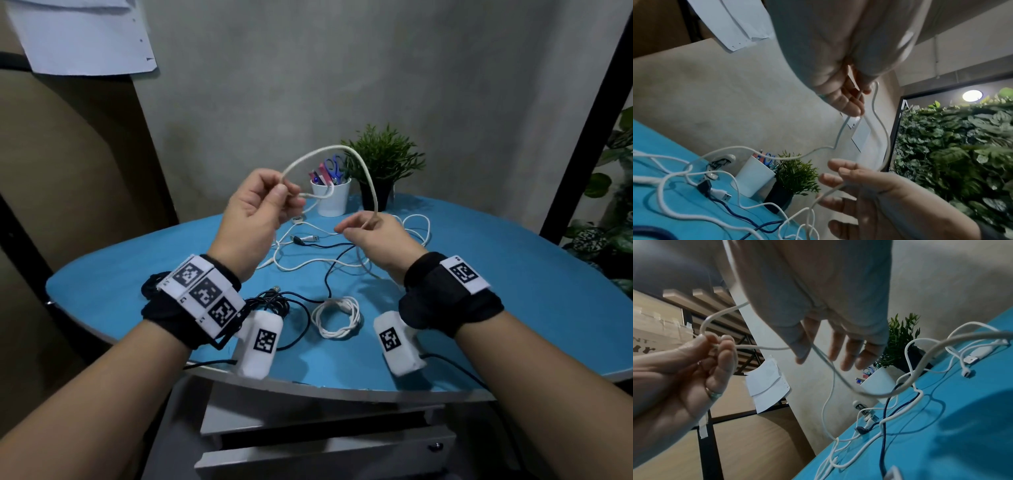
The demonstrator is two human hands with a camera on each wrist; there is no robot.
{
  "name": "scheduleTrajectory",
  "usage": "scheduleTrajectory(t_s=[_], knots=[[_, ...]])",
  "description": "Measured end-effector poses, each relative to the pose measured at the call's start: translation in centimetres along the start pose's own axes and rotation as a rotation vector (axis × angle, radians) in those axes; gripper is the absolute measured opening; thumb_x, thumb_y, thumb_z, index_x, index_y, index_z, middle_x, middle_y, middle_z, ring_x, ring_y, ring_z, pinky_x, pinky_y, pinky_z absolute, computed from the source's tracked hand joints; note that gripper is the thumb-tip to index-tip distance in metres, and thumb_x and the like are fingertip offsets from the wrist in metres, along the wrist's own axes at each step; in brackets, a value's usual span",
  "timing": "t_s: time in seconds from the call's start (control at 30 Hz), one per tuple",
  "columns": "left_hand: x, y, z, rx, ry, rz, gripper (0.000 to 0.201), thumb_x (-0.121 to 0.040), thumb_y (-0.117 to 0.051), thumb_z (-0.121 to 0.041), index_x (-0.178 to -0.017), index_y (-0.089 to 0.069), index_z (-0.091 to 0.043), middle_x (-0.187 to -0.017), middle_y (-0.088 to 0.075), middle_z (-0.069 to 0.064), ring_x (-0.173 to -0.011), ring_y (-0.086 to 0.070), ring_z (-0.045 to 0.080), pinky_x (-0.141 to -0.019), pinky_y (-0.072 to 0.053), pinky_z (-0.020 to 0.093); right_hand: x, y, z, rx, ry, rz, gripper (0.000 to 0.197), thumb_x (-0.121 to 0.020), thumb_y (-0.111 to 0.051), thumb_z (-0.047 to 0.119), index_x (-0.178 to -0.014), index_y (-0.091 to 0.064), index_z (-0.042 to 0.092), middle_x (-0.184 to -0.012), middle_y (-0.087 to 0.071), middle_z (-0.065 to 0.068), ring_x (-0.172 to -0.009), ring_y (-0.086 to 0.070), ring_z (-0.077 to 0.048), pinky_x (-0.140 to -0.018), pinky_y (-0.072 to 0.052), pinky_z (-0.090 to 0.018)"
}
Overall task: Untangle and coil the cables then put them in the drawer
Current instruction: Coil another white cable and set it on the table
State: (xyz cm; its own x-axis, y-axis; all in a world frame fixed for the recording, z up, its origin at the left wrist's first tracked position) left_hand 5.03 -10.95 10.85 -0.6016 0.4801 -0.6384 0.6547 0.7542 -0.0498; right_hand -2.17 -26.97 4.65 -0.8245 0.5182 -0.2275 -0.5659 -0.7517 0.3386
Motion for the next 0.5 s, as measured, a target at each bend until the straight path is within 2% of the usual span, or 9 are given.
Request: scheduleTrajectory(t_s=[0.07,0.1,0.13,0.2,0.23,0.3,0.4,0.47,0.5], knots=[[-0.6,1.3,-0.2,0.113,0.000,-0.100,0.023,-0.098,-0.034,0.001,-0.086,-0.047,-0.013,-0.085,-0.059,0.002,-0.070,-0.062,0.006,-0.073,-0.053,0.021,-0.2,0.5,-0.9,0.038,-0.024,-0.027,0.021,-0.091,-0.052,0.007,-0.080,-0.066,0.017,-0.098,-0.068,-0.016,-0.082,-0.056,-0.016,-0.082,-0.051,-0.041],[-1.0,2.1,-0.3,0.180,-0.004,-0.156,0.023,-0.099,-0.033,0.000,-0.085,-0.046,-0.013,-0.085,-0.057,0.004,-0.069,-0.061,0.007,-0.075,-0.053,0.023,-0.3,0.9,-1.5,0.064,-0.033,-0.039,0.022,-0.091,-0.052,0.007,-0.077,-0.064,0.019,-0.100,-0.068,-0.020,-0.082,-0.056,-0.020,-0.085,-0.051,-0.044],[-1.3,2.9,-0.4,0.236,-0.008,-0.208,0.023,-0.099,-0.033,-0.001,-0.084,-0.045,-0.013,-0.084,-0.056,0.005,-0.069,-0.060,0.009,-0.076,-0.054,0.024,-0.3,1.2,-1.9,0.093,-0.048,-0.043,0.022,-0.091,-0.051,0.009,-0.076,-0.063,0.019,-0.099,-0.069,-0.019,-0.081,-0.057,-0.022,-0.084,-0.051,-0.044],[-1.7,4.3,-0.2,0.255,0.006,-0.305,0.023,-0.099,-0.033,-0.002,-0.083,-0.045,-0.013,-0.083,-0.055,0.005,-0.067,-0.059,0.010,-0.076,-0.053,0.025,-0.2,2.0,-2.7,0.093,-0.065,-0.057,0.019,-0.092,-0.052,0.012,-0.077,-0.061,0.018,-0.087,-0.070,-0.009,-0.083,-0.063,-0.023,-0.083,-0.050,-0.039],[-1.8,4.9,0.2,0.217,0.043,-0.345,0.022,-0.099,-0.035,-0.003,-0.082,-0.046,-0.013,-0.082,-0.055,0.005,-0.066,-0.059,0.010,-0.075,-0.053,0.024,-0.2,2.3,-3.0,0.043,-0.068,-0.060,0.019,-0.093,-0.051,0.013,-0.078,-0.060,0.017,-0.076,-0.069,-0.005,-0.078,-0.065,-0.022,-0.081,-0.050,-0.038],[-1.6,5.6,1.8,0.092,0.190,-0.395,0.023,-0.099,-0.038,-0.005,-0.079,-0.047,-0.012,-0.080,-0.055,0.005,-0.067,-0.058,0.011,-0.072,-0.054,0.022,0.1,2.6,-3.2,-0.129,-0.097,-0.041,0.019,-0.095,-0.047,0.012,-0.080,-0.057,0.014,-0.052,-0.059,0.002,-0.056,-0.061,-0.015,-0.066,-0.051,-0.036],[-0.9,6.1,5.3,-0.158,0.441,-0.329,0.021,-0.098,-0.040,-0.007,-0.083,-0.055,-0.010,-0.079,-0.055,0.005,-0.071,-0.056,0.014,-0.072,-0.051,0.024,0.9,2.5,-2.2,-0.411,-0.137,0.011,0.020,-0.100,-0.042,0.023,-0.083,-0.048,0.014,-0.043,-0.036,0.005,-0.038,-0.042,-0.010,-0.052,-0.053,-0.030],[-0.3,5.8,6.4,-0.468,0.556,-0.176,0.023,-0.095,-0.040,-0.007,-0.112,-0.055,-0.004,-0.088,-0.054,0.005,-0.073,-0.053,0.019,-0.067,-0.045,0.029,1.2,2.6,-1.2,-0.504,-0.129,0.035,0.024,-0.100,-0.039,0.029,-0.081,-0.044,0.016,-0.045,-0.029,0.006,-0.038,-0.034,-0.009,-0.048,-0.051,-0.028],[0.0,5.3,6.6,-0.636,0.589,-0.072,0.038,-0.093,-0.040,-0.007,-0.130,-0.044,-0.006,-0.100,-0.054,0.007,-0.077,-0.054,0.023,-0.064,-0.042,0.030,1.3,2.7,-0.7,-0.522,-0.116,0.036,0.025,-0.101,-0.037,0.030,-0.080,-0.043,0.016,-0.045,-0.028,0.006,-0.039,-0.033,-0.009,-0.048,-0.049,-0.028]])
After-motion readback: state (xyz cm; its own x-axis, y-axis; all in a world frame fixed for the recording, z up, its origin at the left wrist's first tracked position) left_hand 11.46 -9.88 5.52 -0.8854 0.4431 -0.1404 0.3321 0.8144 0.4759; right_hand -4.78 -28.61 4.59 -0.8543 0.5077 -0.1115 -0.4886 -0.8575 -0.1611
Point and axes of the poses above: each hand's wrist, its own x-axis away from the middle knuckle, its own y-axis out of the back of the hand, z = x × y, the point moved 9 cm from there along -x, towards the middle knuckle
